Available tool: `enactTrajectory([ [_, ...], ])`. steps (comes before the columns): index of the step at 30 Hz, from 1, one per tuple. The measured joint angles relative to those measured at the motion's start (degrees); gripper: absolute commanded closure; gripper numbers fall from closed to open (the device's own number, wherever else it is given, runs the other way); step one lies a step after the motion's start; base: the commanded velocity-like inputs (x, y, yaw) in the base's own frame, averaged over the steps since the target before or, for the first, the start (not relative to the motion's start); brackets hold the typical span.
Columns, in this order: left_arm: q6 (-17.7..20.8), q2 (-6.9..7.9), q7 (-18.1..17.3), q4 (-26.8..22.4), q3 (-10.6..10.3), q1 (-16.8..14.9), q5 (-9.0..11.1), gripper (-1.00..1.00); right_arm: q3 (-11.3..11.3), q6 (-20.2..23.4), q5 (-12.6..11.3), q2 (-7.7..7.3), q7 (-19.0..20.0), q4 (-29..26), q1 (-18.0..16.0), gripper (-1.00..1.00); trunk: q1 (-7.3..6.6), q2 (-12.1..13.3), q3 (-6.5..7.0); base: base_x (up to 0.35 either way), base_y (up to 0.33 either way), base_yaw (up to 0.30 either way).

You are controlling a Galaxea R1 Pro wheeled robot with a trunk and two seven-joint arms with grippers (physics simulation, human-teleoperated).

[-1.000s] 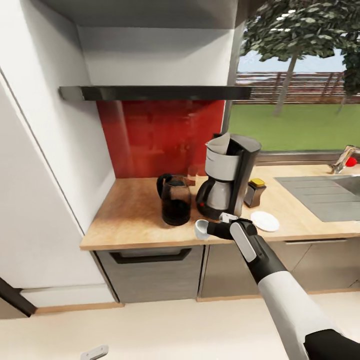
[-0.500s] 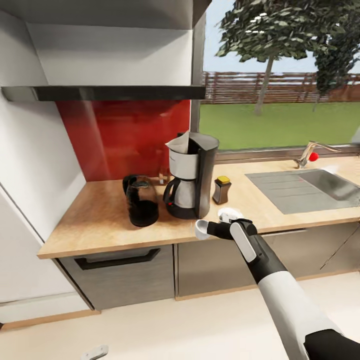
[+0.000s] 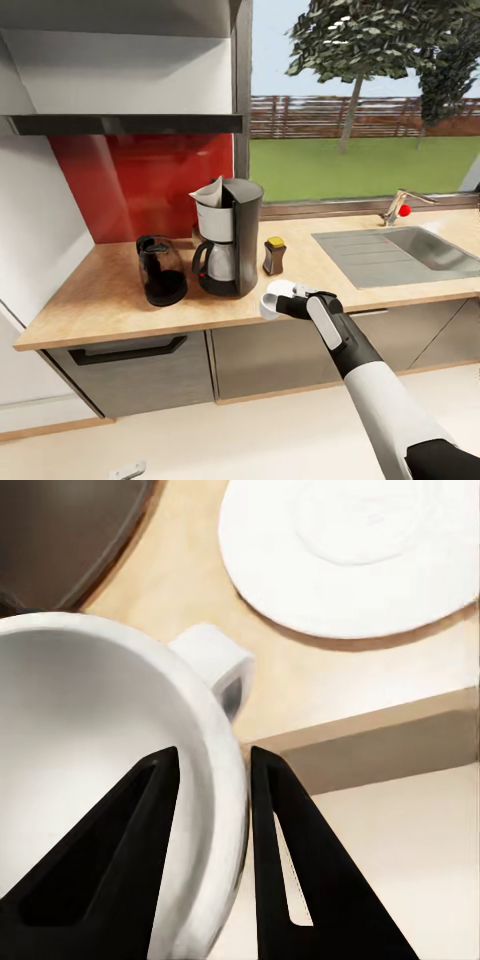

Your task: Set up a coffee station on the kitchen countertop: keep the coffee maker on the countertop, move the bottle of coffee from the kitchen shelf to the counter next to the coffee maker, place a paper coffee filter on top of the coffee maker, put the saucer next to the coffee maker with the coffee cup on the saucer, and place the electric kettle next to the coffee maker.

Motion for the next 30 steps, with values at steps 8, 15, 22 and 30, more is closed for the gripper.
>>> enactTrajectory([
  [8, 0.0, -0.07, -0.06, 0.0, 0.0, 0.0, 0.0, -1.0, -0.01, -0.01, 0.01, -0.02, 0.0, 0.0, 0.0, 1.0, -0.02, 0.0, 0.0, 0.1, -0.282, 0.0],
  [15, 0.09, -0.38, 0.04, 0.12, 0.06, 0.04, 0.04, -1.0, -0.01, -0.02, 0.01, -0.03, 0.0, -0.01, 0.0, 1.0, -0.03, -0.01, 0.0, 0.232, -0.236, 0.0],
  [22, 0.69, -0.05, 0.19, 0.09, 0.05, 3.42, 0.01, -1.0, 0.03, -0.02, 0.03, -0.06, 0.01, 0.02, 0.0, 1.0, 0.0, 0.0, -0.11, 0.096, -0.033, 0.075],
  [30, 0.75, -0.11, 0.2, 0.09, -0.01, 3.58, 0.0, -1.0, -0.01, -0.13, 0.11, -0.37, -0.06, 0.12, 0.0, 1.0, -0.03, 0.0, -0.26, 0.245, 0.0, 0.038],
])
